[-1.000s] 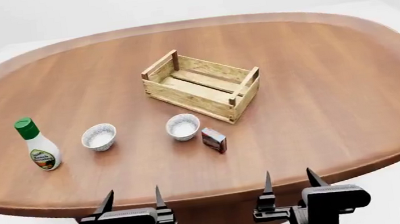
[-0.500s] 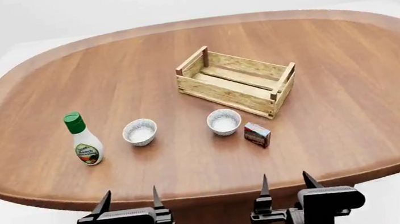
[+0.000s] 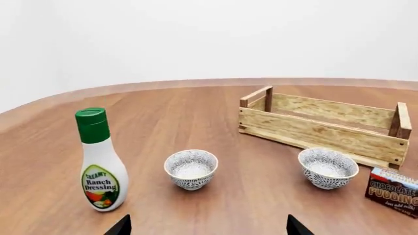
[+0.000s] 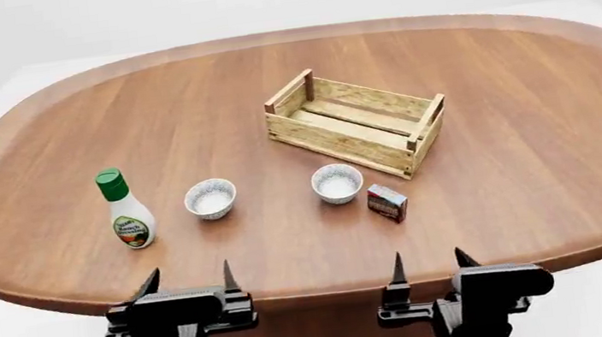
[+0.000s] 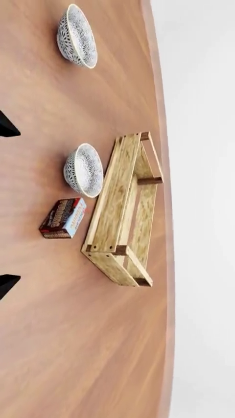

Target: Stack the right bowl on the left bowl and place them in the tray.

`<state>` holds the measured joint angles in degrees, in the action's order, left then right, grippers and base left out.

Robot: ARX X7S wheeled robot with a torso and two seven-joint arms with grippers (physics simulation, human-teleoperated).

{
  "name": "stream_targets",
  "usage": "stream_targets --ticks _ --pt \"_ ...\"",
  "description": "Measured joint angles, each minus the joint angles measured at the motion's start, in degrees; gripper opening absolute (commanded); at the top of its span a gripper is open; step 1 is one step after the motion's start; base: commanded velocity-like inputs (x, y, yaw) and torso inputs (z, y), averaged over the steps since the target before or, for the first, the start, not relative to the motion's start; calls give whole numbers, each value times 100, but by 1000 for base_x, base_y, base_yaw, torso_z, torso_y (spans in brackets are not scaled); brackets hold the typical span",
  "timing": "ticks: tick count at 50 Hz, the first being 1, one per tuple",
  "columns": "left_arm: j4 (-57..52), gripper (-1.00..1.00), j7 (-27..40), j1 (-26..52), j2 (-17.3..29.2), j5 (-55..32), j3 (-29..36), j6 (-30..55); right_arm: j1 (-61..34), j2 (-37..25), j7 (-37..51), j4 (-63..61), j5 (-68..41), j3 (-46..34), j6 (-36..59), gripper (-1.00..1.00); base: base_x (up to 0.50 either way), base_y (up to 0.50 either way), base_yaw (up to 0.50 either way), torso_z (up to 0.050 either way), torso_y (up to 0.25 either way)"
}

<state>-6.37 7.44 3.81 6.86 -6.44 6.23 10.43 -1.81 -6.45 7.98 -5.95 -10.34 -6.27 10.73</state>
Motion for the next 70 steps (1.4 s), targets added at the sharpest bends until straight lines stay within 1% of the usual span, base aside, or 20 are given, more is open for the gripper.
stream_targets --ticks 6,9,14,19,33,49,70 --pt "-1283 100 93 766 139 -464 -166 1915 -494 -222 193 -1202 -655 249 1645 100 0 0 0 0 0" --pt "-1708 100 124 1144 184 -657 -264 2637 -749 -320 284 -1628 -887 340 2272 100 0 0 0 0 0" --pt "-2114 100 164 1560 245 -851 -374 3382 -1041 -429 392 -2086 -1147 442 2961 100 0 0 0 0 0" --pt "-2348 100 195 1812 294 -965 -430 3820 -1214 -497 458 -2335 -1296 486 3357 100 0 0 0 0 0" --pt "-2691 100 281 2360 382 -1205 -633 4541 -1447 -602 550 -2586 -1495 522 3826 100 0 0 0 0 0" --pt "-2811 100 369 2671 453 -1325 -723 4868 -1613 -662 642 -2713 -1638 567 4071 100 2 0 0 0 0" --pt "-2882 100 480 2771 530 -1341 -693 4897 -1648 -687 656 -2638 -1778 553 4141 100 494 0 0 0 0"
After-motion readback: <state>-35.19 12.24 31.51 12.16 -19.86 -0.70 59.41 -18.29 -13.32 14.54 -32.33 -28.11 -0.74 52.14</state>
